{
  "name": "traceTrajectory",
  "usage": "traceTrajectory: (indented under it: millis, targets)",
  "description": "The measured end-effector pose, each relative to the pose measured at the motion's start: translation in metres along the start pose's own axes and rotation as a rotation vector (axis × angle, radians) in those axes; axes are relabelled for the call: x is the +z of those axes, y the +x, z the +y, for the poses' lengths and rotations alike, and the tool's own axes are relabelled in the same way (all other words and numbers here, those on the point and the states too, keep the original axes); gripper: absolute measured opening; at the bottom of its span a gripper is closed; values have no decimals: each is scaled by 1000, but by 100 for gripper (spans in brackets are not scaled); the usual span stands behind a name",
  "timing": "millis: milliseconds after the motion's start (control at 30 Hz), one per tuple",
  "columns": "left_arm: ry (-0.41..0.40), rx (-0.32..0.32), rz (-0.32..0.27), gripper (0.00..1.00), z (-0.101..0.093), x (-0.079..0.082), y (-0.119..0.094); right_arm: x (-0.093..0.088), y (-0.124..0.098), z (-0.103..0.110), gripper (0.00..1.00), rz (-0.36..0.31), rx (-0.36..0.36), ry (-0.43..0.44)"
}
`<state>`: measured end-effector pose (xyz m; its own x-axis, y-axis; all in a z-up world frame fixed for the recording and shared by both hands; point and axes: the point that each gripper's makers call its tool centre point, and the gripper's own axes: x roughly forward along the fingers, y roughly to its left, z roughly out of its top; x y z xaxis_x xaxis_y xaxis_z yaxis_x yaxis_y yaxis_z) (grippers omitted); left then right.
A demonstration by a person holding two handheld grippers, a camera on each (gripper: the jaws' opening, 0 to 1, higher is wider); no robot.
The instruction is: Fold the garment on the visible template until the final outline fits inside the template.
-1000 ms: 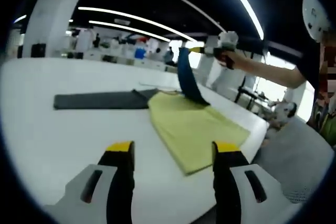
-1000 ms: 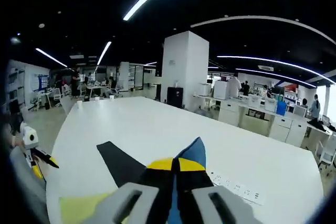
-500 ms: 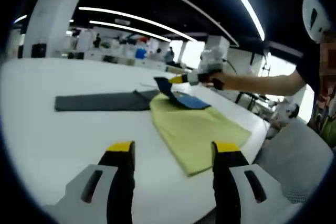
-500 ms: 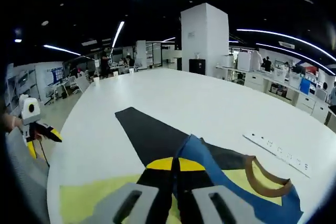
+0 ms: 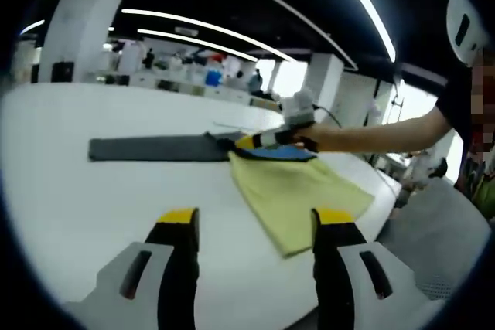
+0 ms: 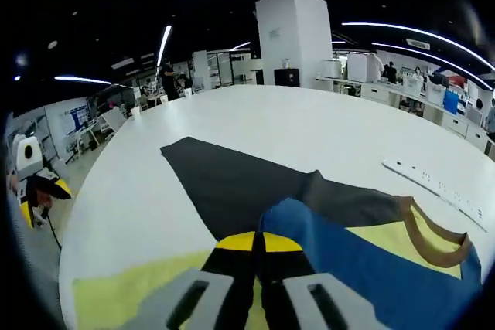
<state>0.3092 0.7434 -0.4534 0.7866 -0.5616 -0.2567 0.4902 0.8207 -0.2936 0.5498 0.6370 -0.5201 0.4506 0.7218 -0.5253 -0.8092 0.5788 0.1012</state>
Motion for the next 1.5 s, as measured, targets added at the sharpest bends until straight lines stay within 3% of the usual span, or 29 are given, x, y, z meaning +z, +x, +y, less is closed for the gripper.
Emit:
traceTrajectory:
  millis: [367,400,500,667,800,967,1067,1233,1333,1500]
  targets:
    - [2,7,-8,55,4,5,2,-2,2,11,0,2,31,21]
    - [4,7,-11,55,5,7,2,0,0,13,5,-10,41,32]
    - [12,1,-13,55,6,12,6,4,-9,12,33,-23,26,33]
    - [21,-10,-8,55,10,17,11,4,-27,8,40,-30,16,1]
    - [42,-26,-1,56,12,20,15,-2,-41,7,60,-30,13,-24]
    - [64,-41,15,56,16,27,21,-12,-59,0,72,-22,10,-33]
    - [59,-48,18,57,22,30,27,-14,-69,-6,89,-31,-3,-14]
    - [46,-34,22,57,39,35,35,-20,-95,-18,93,-37,-30,-10]
    - [96,-42,59,57,45,33,39,-21,-105,-27,97,-47,-42,-1]
    - [109,-51,71,58,59,40,46,-30,-125,-33,99,-38,-60,2]
